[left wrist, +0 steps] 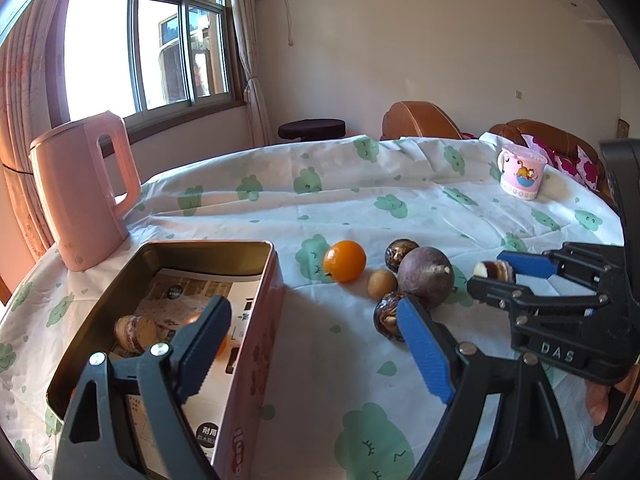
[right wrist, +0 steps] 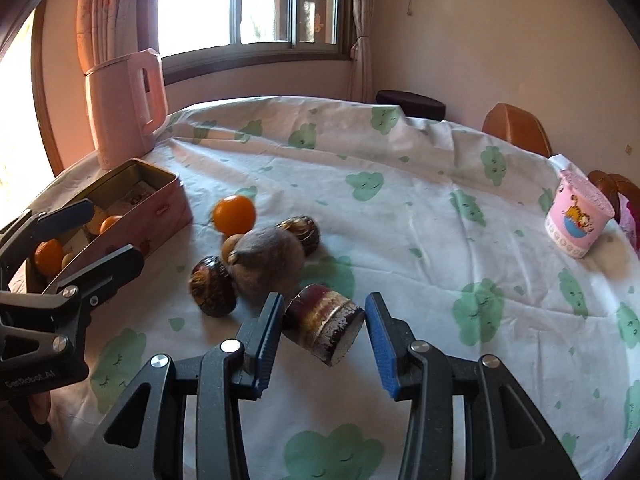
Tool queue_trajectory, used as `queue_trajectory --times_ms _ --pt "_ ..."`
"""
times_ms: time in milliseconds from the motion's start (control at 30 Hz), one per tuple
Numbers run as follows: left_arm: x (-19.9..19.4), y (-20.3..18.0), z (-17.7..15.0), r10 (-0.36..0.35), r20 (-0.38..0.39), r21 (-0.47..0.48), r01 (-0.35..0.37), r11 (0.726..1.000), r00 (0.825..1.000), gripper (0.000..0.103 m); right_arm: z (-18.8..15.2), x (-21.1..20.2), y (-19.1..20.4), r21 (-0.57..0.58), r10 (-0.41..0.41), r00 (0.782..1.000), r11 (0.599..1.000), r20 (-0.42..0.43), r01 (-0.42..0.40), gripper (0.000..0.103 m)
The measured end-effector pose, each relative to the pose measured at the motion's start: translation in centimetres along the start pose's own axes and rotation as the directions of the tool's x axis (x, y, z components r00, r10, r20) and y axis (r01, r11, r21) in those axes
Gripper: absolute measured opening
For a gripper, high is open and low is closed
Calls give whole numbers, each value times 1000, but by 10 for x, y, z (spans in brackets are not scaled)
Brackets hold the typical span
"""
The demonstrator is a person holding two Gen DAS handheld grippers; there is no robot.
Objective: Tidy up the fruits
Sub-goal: 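Grasp a striped cake roll with the right tool while the left tool grasps a dark brown round fruit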
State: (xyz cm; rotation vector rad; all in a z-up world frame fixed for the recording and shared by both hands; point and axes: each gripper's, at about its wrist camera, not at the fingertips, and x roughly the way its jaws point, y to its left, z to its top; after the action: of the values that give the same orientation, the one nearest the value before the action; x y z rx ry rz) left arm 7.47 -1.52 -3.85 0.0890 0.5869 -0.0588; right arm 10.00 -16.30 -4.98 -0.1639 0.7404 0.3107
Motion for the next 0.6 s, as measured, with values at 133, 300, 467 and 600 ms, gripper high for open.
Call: queue_trajectory --times_ms 133,300,467,600 --pt "8 -5 3 -34 -30 2 34 999 999 87 5 0 -8 10 -31 999 999 11 31 44" --pt "21 -11 3 -100 -101 -5 100 995 990 87 6 5 -12 25 -47 999 999 14 46 44" --pt "28 -15 3 -135 -137 -9 136 991 981 87 5 6 -15 36 -46 999 998 14 45 44" --pt "39 -19 4 -169 -179 -16 169 986 969 87 5 5 -15 37 -46 999 998 15 45 44"
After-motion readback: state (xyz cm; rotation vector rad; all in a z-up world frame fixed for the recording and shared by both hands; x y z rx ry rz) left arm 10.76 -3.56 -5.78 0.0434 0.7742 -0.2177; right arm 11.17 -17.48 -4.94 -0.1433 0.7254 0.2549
